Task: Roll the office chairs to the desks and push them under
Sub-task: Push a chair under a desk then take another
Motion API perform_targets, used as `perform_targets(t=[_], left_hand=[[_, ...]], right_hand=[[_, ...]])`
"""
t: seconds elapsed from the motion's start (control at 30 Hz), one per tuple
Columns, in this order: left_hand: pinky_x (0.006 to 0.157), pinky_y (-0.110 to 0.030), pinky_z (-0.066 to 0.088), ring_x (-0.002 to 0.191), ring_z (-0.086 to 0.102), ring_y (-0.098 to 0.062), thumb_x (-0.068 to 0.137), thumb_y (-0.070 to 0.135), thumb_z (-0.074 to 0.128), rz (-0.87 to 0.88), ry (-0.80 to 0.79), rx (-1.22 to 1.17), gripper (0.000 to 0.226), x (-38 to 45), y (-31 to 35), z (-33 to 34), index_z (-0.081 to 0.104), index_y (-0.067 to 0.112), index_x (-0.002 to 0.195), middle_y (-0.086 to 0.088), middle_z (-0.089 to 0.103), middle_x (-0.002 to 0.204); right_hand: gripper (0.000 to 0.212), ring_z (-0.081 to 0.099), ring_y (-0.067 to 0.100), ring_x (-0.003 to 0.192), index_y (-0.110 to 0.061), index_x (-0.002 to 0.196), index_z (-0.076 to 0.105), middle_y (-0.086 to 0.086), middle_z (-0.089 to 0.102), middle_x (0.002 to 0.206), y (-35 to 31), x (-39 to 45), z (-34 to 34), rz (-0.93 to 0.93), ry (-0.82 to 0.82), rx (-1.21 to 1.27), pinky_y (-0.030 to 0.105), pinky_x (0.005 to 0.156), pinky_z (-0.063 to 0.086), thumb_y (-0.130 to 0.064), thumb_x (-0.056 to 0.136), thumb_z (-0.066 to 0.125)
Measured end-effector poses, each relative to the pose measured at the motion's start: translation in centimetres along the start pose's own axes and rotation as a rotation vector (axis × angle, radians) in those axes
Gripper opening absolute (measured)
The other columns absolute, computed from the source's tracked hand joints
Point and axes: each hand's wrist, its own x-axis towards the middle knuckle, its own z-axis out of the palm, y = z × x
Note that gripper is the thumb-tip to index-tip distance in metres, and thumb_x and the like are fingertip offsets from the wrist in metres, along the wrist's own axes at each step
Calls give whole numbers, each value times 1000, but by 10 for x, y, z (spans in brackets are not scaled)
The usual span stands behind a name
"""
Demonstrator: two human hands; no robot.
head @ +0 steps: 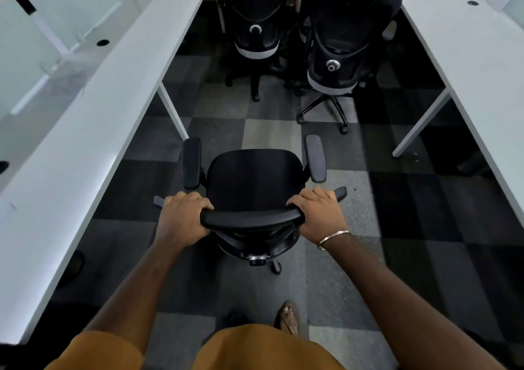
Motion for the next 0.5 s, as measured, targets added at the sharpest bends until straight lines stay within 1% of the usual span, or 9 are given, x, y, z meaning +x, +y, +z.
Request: perform_targets(t=[0.07,0.13,0.2,0.27,0.3,0.37,0.43,0.5], left_hand=[[87,-34,35,89,47,-9,63,40,82,22,10,-18,39,-18,-8,2,70,40,100,20,58,93],[84,-33,35,86,45,-8,63,40,82,51,4,-20,37,-36,-16,3,70,39,97,21,57,90],[84,-33,35,85,43,-7,63,40,82,77,12,-14,36,-49,-23,3,70,38,97,21,56,89],[86,-33,37,87,43,-6,64,39,83,99,19,-18,38,-69,-29,3,71,36,99,20,58,92],[88,-33,39,88,43,-6,64,39,83,103,15,-25,39,-80,-32,3,71,35,101,19,60,93],[91,-35,42,90,46,-7,64,37,84,104,2,-35,41,-99,-35,5,72,33,103,18,61,95],[90,-36,43,90,51,-11,62,36,83,100,7,-43,42,-122,-37,9,73,30,103,17,62,95],[89,-36,43,91,54,-14,61,36,84,87,20,-50,43,-146,-37,14,74,29,102,16,63,94]], right_hand=[[36,50,13,89,-42,111,66,-16,55,96,-12,-21,-4,-31,-10,16,33,81,32,-42,75,63],[41,51,13,89,-44,113,65,-17,55,98,-26,-41,-7,-77,-22,26,32,78,27,-56,74,56],[52,52,11,91,-45,115,65,-18,56,100,-38,-59,-9,-105,-37,53,32,77,21,-75,74,53],[65,51,7,92,-46,116,66,-20,58,102,-55,-81,-10,-93,-28,109,32,78,20,-92,74,48],[69,50,5,92,-46,116,67,-21,59,102,-64,-93,-10,-82,-15,134,32,79,21,-96,75,43],[68,49,2,93,-45,113,69,-23,60,101,-77,-111,-10,-48,17,165,32,79,22,-95,81,36],[60,46,-3,92,-46,108,71,-26,61,100,-90,-129,-9,-17,60,180,33,80,25,-89,89,34],[54,48,-4,90,-45,99,72,-27,63,96,-100,-146,-4,11,122,183,36,81,30,-82,96,33]])
